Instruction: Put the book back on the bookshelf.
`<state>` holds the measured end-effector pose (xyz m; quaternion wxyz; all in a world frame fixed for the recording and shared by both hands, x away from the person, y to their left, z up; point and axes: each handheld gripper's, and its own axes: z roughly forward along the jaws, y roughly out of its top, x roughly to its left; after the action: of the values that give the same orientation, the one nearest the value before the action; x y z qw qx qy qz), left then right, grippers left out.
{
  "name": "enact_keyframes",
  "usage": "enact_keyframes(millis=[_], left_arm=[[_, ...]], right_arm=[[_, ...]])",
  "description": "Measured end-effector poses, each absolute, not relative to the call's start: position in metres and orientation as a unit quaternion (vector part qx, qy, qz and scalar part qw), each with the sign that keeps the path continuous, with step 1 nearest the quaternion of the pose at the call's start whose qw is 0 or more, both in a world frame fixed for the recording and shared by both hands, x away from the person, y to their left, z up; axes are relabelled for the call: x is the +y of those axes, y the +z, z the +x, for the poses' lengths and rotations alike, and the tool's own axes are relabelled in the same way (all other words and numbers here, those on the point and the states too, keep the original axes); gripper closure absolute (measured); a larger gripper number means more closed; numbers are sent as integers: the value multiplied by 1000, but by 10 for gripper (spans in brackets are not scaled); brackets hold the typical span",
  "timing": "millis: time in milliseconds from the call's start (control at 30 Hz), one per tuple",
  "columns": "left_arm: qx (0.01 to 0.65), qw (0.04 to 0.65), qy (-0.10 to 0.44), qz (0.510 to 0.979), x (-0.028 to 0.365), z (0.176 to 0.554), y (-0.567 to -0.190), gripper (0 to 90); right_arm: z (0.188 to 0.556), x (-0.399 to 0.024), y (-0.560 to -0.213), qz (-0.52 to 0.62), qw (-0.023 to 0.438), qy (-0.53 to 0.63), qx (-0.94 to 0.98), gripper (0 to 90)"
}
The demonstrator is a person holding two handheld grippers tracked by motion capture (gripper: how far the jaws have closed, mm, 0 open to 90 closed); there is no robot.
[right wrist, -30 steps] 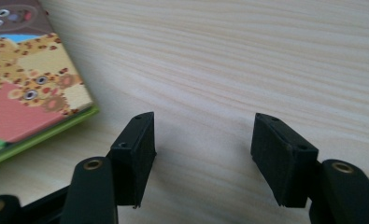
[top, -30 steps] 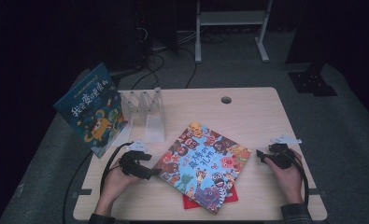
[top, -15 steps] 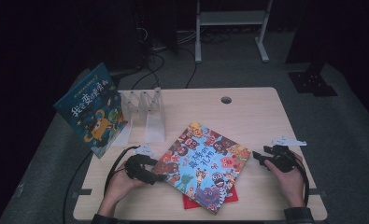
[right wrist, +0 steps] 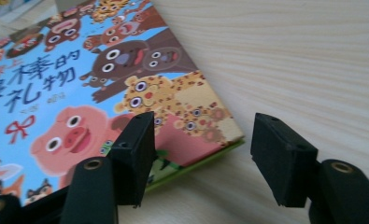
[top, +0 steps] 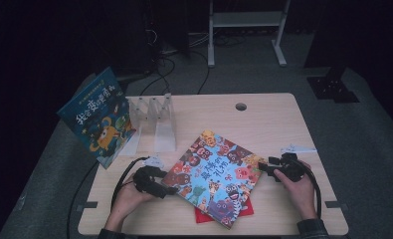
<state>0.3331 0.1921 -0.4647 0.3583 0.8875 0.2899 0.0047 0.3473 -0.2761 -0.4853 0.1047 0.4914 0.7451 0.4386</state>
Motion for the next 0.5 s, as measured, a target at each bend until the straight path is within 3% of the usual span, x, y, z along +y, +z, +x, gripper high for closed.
enact_keyframes(millis=[500], left_arm=[[301, 361, 7, 883, 197, 323, -466, 185]], right_arm=[[354, -266, -486, 496, 101, 438, 743, 388]])
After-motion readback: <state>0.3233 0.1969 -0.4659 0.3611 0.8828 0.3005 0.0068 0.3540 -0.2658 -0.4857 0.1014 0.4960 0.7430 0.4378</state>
